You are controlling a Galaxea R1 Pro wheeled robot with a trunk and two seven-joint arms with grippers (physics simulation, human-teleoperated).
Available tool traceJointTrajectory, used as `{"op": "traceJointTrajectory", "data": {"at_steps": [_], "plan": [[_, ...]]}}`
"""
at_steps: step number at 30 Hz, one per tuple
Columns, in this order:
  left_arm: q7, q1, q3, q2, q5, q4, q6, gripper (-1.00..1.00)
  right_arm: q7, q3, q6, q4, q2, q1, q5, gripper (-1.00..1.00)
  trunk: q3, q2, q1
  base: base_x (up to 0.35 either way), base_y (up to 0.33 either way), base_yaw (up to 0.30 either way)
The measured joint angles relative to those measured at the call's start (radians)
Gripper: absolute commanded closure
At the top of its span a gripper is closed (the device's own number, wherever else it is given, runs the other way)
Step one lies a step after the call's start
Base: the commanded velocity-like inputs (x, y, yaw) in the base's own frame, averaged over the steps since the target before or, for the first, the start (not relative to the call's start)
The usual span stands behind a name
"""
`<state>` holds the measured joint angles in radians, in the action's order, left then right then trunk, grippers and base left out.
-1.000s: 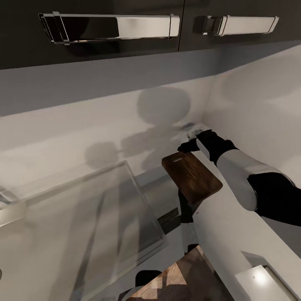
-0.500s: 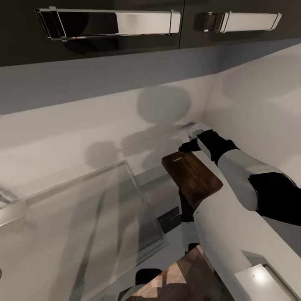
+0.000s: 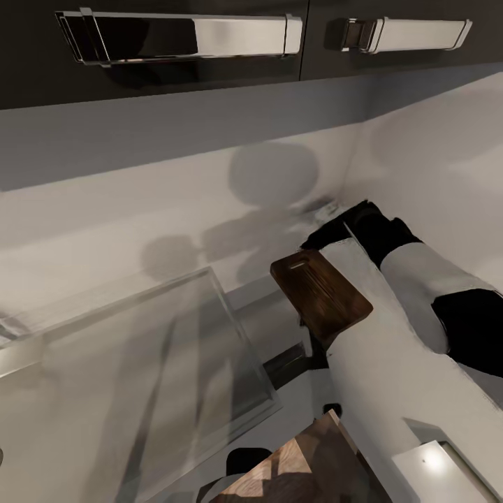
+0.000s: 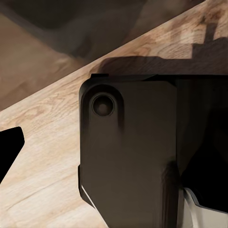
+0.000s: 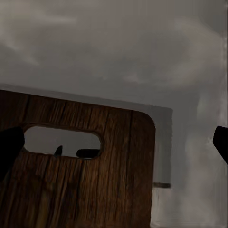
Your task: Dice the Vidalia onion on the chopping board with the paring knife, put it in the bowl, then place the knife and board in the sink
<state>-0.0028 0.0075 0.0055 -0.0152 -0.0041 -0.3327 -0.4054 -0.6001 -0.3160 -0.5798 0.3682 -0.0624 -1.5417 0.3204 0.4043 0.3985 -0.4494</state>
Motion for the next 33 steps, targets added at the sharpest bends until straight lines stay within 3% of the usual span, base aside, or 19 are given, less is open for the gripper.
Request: {"op": "traceJointTrajectory", "data": {"at_steps": [4, 7, 10, 13, 15, 17, 18, 21, 26, 33], "plan": [[0.000, 0.000, 0.000, 0.000, 0.000, 0.000, 0.000, -1.00, -0.119, -0.004, 0.000, 0.069, -0.051, 0.000, 0.024, -1.00, 0.000, 0.000, 0.000, 0.000, 0.000, 0.000], [0.000, 0.000, 0.000, 0.000, 0.001, 0.000, 0.000, -1.00, -0.143, -0.004, 0.003, 0.081, -0.064, 0.001, 0.029, -1.00, 0.000, 0.000, 0.000, 0.000, 0.000, 0.000], [0.000, 0.000, 0.000, 0.000, 0.001, 0.001, 0.000, -1.00, -0.156, 0.007, 0.020, 0.084, -0.117, 0.000, 0.029, -1.00, 0.000, 0.000, 0.000, 0.000, 0.000, 0.000], [0.000, 0.000, 0.000, 0.000, 0.001, 0.001, 0.000, -1.00, -0.158, 0.045, 0.030, 0.074, -0.144, 0.001, 0.026, -1.00, 0.000, 0.000, 0.000, 0.000, 0.000, 0.000], [0.000, 0.000, -0.001, 0.000, 0.001, 0.001, 0.000, -1.00, -0.156, 0.103, 0.039, 0.053, -0.154, 0.000, 0.025, -1.00, 0.000, 0.000, 0.000, 0.000, 0.000, 0.000], [0.000, 0.000, -0.001, 0.000, 0.001, 0.001, 0.000, -1.00, -0.151, 0.155, 0.046, 0.035, -0.158, 0.000, 0.025, -1.00, 0.000, 0.000, 0.000, 0.000, 0.000, 0.000], [0.000, 0.000, -0.001, 0.000, 0.001, 0.001, 0.000, -1.00, -0.140, 0.207, 0.051, 0.025, -0.159, 0.000, 0.027, -1.00, 0.000, 0.000, 0.000, 0.000, 0.000, 0.000], [0.000, 0.000, -0.001, 0.000, 0.001, 0.001, 0.000, -1.00, -0.096, 0.266, 0.055, 0.013, -0.160, 0.001, 0.032, -1.00, 0.000, 0.000, 0.000, 0.000, 0.000, 0.000], [0.000, 0.000, 0.000, 0.000, 0.001, 0.001, 0.000, -1.00, -0.017, 0.289, 0.059, -0.022, -0.151, 0.000, 0.028, -1.00, 0.000, 0.000, 0.000, 0.000, 0.000, 0.000], [0.000, 0.000, 0.000, 0.000, 0.001, 0.001, 0.000, -1.00, 0.041, 0.293, 0.063, -0.074, -0.110, 0.000, 0.026, -1.00, 0.000, 0.000, 0.000, 0.000, 0.000, 0.000]]}}
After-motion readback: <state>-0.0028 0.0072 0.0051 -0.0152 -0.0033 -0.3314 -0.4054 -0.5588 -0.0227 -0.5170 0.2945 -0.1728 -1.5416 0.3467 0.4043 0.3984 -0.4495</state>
